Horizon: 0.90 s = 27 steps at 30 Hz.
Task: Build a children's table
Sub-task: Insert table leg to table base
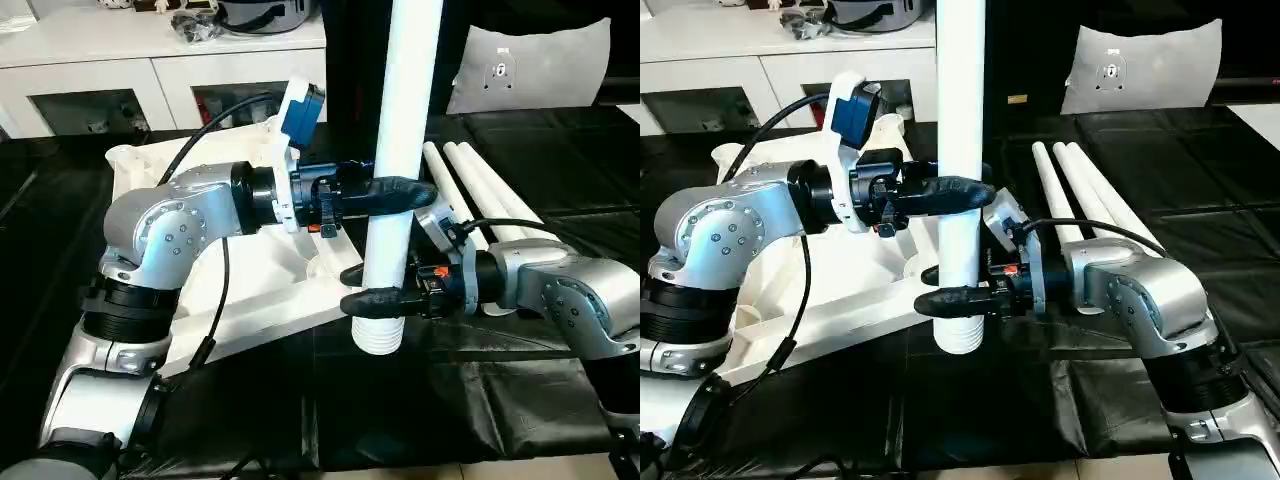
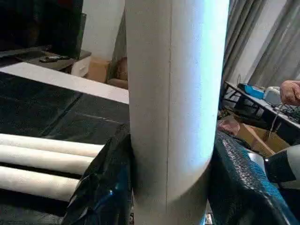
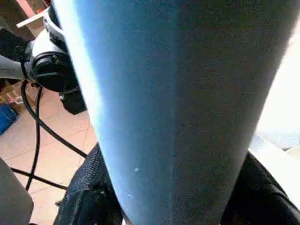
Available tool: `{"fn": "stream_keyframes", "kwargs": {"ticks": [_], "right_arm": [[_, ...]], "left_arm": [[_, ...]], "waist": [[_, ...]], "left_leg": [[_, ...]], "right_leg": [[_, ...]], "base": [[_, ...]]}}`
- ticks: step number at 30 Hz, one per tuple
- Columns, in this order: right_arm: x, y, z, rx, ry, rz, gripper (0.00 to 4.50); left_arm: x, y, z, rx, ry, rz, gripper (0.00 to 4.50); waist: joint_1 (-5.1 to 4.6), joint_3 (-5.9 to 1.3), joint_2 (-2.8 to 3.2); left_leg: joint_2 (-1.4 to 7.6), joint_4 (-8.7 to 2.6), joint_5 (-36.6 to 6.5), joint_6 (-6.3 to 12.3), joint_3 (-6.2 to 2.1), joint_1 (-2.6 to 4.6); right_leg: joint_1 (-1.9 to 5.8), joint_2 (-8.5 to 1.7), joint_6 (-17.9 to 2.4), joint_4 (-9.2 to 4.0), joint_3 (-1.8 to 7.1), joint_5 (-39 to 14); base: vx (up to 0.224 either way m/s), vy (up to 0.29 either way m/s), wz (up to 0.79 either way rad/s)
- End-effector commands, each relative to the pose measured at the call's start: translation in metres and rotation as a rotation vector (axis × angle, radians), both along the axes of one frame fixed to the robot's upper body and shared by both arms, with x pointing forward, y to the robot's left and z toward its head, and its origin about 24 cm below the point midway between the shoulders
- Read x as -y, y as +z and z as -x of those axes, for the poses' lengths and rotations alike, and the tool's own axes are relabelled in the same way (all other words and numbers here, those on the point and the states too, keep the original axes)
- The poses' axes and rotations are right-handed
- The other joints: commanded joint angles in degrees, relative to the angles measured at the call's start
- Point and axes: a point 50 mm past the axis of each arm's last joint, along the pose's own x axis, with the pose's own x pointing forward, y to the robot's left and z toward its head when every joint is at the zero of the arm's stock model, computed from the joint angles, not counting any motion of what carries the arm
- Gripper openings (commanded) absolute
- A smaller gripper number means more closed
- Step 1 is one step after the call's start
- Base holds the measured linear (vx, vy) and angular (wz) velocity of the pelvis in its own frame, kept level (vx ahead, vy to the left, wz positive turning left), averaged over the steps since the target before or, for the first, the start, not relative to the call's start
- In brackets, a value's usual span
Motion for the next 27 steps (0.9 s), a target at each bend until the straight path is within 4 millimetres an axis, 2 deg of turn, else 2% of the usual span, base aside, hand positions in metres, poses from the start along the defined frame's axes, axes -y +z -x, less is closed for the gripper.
{"fn": "stream_keyframes", "kwargs": {"ticks": [1,4,5,7,9,15,16,19,20,21,23,27], "right_arm": [[-0.001,-0.005,0.001,-0.016,0.001,0.012,1.95],[-0.002,-0.007,0.002,-0.016,-0.002,0.012,1.95],[-0.003,-0.008,0.002,-0.015,-0.004,0.014,1.95],[-0.003,-0.008,0.001,-0.015,-0.007,0.016,1.95],[-0.003,-0.01,0.002,-0.015,-0.01,0.018,1.95],[-0.008,-0.015,0.001,-0.021,-0.051,-0.008,1.95],[-0.011,-0.017,0.001,-0.02,-0.077,-0.027,1.95],[-0.015,-0.02,0.0,-0.023,-0.137,-0.073,1.93],[-0.017,-0.02,-0.001,-0.028,-0.156,-0.103,1.93],[-0.017,-0.02,-0.001,-0.029,-0.159,-0.107,1.93],[-0.021,-0.021,0.0,-0.038,-0.2,-0.154,1.92],[-0.024,-0.021,-0.002,-0.032,-0.252,-0.191,1.91]], "left_arm": [[0.003,0.011,0.002,0.076,-0.02,0.003,1.8],[0.005,0.013,0.004,0.075,-0.028,0.012,1.8],[0.006,0.015,0.007,0.062,-0.062,0.028,2.15],[0.006,0.016,0.008,0.062,-0.068,0.033,2.5],[0.007,0.016,0.009,0.06,-0.073,0.043,2.5],[0.008,0.018,0.007,0.057,-0.023,0.12,2.5],[0.007,0.019,0.006,0.049,-0.004,0.161,2.5],[0.004,0.02,0.01,0.019,-0.009,0.239,2.5],[0.003,0.022,0.011,-0.002,-0.012,0.284,2.5],[0.003,0.022,0.011,-0.005,-0.012,0.291,2.5],[0.001,0.026,0.015,-0.031,-0.033,0.379,2.5],[0.001,0.029,0.017,-0.041,-0.034,0.44,2.5]], "waist": [[0.12,-3.99,-1.36],[0.08,-4.0,-1.2],[0.06,-3.99,-1.23],[0.02,-3.97,-1.34],[0.08,-3.96,-1.11],[0.09,-4.03,-1.16],[0.18,-4.02,-0.69],[0.05,-4.09,-0.9],[0.04,-4.13,-0.35],[-0.09,-4.06,-0.61],[0.01,-4.06,-0.28],[-0.14,-3.95,-0.22]], "left_leg": [[3.71,-3.37,-7.1,2.19,-1.18,1.98],[3.77,-3.41,-7.6,2.06,-1.22,2.06],[3.73,-3.4,-7.6,2.01,-1.21,2.02],[3.72,-3.43,-7.7,2.02,-1.2,2.02],[3.75,-3.44,-7.8,1.98,-1.24,2.06],[3.77,-3.4,-7.7,2.09,-1.23,2.02],[3.74,-3.41,-7.8,2.07,-1.32,1.93],[3.79,-3.52,-8.0,2.03,-1.32,1.99],[3.74,-3.52,-8.2,1.9,-1.45,1.96],[3.75,-3.6,-9.0,1.68,-1.34,2.04],[3.79,-3.65,-9.7,1.2,-1.43,2.09],[3.87,-4.0,-11.3,0.38,-1.47,2.24]], "right_leg": [[1.83,-4.34,-15.5,-4.33,1.65,-2.3],[1.79,-4.33,-15.6,-4.36,1.62,-2.5],[1.82,-4.33,-15.6,-4.34,1.63,-2.4],[1.79,-4.27,-15.7,-4.37,1.62,-2.5],[1.77,-4.34,-15.7,-4.35,1.62,-2.9],[1.81,-4.39,-16.1,-4.34,1.61,-1.7],[1.76,-4.48,-16.2,-4.3,1.6,-1.7],[1.83,-4.37,-16.1,-4.32,1.56,-1.2],[1.76,-4.35,-16.1,-4.21,1.47,-1.2],[1.66,-4.24,-16.2,-4.38,1.51,-1.3],[1.69,-4.35,-16.1,-4.3,1.54,-2.0],[1.46,-4.18,-15.3,-4.48,1.56,-3.2]], "base": [[0.0,0.0,0.0],[0.0,0.0,0.0],[0.0,0.0,0.0],[0.0,0.0,0.0],[0.0,0.0,0.0],[0.0,0.0,0.0],[0.0,0.0,0.0],[0.0,0.0,0.0],[0.0,0.0,0.0],[0.0,0.0,0.0],[0.0,0.0,0.0],[0.0,0.0,0.0]]}}
